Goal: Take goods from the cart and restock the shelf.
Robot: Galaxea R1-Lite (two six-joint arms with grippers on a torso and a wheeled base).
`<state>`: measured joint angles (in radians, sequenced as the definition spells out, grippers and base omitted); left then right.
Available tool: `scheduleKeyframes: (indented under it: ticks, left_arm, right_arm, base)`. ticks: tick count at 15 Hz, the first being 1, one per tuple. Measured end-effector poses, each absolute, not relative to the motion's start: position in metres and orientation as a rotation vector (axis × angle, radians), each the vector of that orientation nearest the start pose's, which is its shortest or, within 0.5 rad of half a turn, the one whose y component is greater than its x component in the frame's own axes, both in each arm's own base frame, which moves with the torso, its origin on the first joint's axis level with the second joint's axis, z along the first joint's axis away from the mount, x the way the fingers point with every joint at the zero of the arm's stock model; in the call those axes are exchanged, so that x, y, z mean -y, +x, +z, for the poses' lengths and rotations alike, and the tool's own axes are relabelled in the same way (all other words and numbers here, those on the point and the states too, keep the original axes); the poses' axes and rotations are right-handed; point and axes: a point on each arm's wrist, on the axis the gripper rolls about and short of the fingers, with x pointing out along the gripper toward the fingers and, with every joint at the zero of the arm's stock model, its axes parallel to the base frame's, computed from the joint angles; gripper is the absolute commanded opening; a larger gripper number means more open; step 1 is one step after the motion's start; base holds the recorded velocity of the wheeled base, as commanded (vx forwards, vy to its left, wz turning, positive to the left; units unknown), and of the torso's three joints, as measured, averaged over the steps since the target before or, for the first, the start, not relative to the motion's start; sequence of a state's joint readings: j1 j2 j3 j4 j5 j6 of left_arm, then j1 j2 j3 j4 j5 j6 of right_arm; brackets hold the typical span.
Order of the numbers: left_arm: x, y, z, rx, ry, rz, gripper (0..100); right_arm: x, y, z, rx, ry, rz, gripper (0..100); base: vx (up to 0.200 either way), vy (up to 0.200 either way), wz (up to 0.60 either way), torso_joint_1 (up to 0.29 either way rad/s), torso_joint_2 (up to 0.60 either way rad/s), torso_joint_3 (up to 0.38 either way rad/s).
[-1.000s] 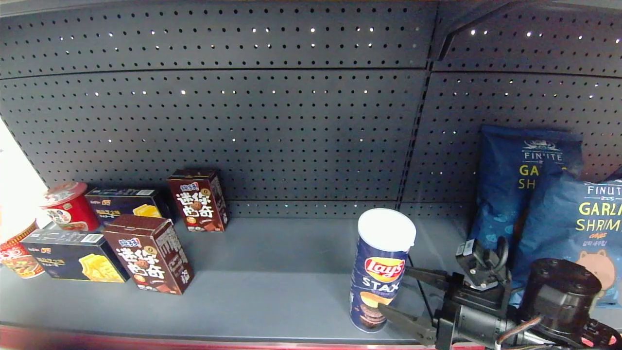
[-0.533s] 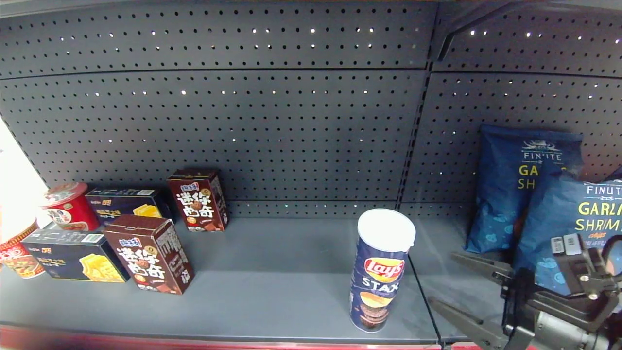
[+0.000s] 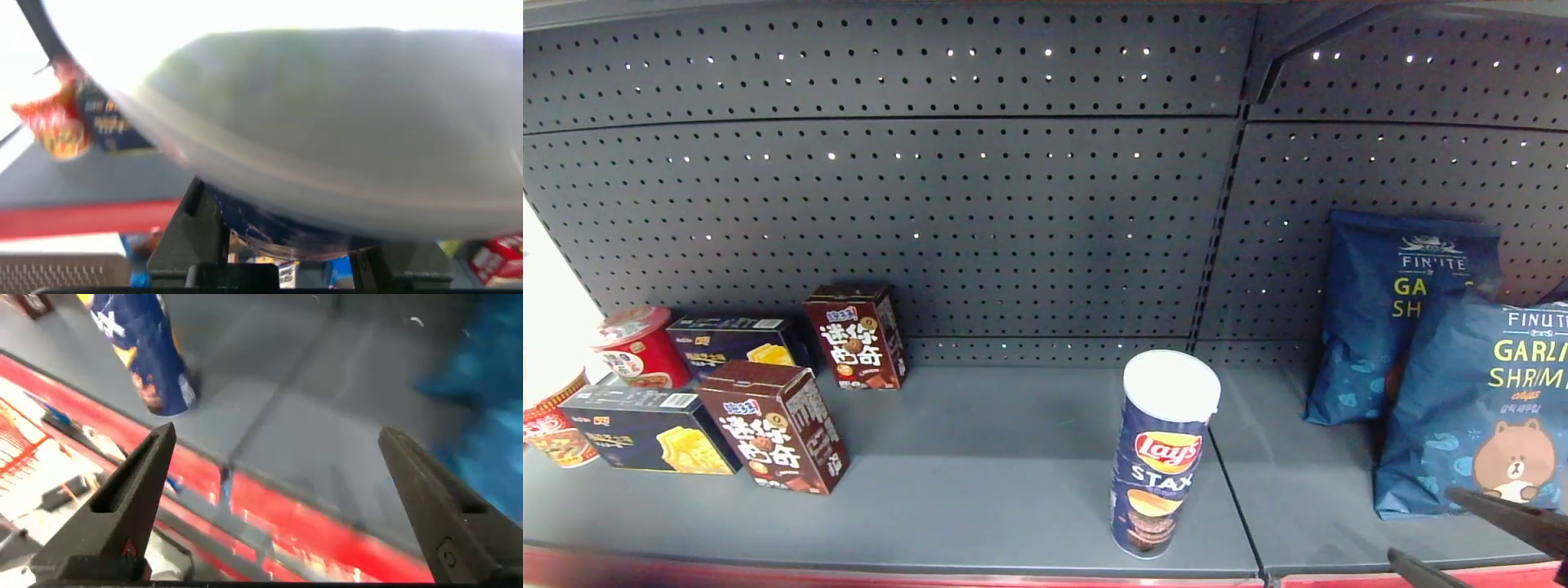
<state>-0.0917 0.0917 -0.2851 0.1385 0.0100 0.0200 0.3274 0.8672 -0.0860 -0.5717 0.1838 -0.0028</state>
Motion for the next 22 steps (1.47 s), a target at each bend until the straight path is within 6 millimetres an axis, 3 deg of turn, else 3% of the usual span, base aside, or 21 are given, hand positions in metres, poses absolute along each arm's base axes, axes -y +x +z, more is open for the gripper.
scheduleKeyframes:
  ticks: [3, 5, 10, 12, 16, 19, 22]
  left_arm:
    - [-0.002, -0.055, 0.183, 0.089, 0.039, -0.221, 0]
    - [0.001, -0.050, 0.204, 0.082, 0.048, -0.367, 0]
    - [0.009, -0.001, 0.240, 0.080, 0.063, -0.526, 0]
    - [0.013, 0.028, 0.248, 0.058, 0.061, -0.578, 0]
    - [0.022, 0.082, 0.257, 0.052, 0.060, -0.638, 0]
    - [0.026, 0.100, 0.250, -0.015, 0.047, -0.658, 0]
    - [0.029, 0.105, 0.247, -0.042, 0.043, -0.671, 0]
  right_arm:
    - [-0.015, 0.040, 0.149, -0.108, -0.023, 0.423, 100]
    - [-0.007, 0.021, 0.142, -0.029, -0.044, 0.332, 100]
    - [0.003, -0.009, 0.106, 0.055, -0.083, 0.014, 100]
    - [0.006, -0.013, 0.088, -0.049, -0.184, -0.141, 100]
    - [0.007, -0.015, 0.086, -0.033, -0.245, -0.171, 100]
    - [0.006, -0.016, 0.086, -0.027, -0.239, -0.168, 100]
    - [0.006, -0.016, 0.086, -0.026, -0.236, -0.166, 100]
  base:
    - [0.000, 0.000, 0.00, 0.000, 0.00, 0.000]
    - [0.000, 0.000, 0.00, 0.000, 0.00, 0.000]
    - [0.000, 0.000, 0.00, 0.000, 0.00, 0.000]
    - [0.000, 0.000, 0.00, 0.000, 0.00, 0.000]
    - [0.000, 0.000, 0.00, 0.000, 0.00, 0.000]
    - [0.000, 0.000, 0.00, 0.000, 0.00, 0.000]
    - [0.000, 0.000, -0.40, 0.003, 0.00, 0.002]
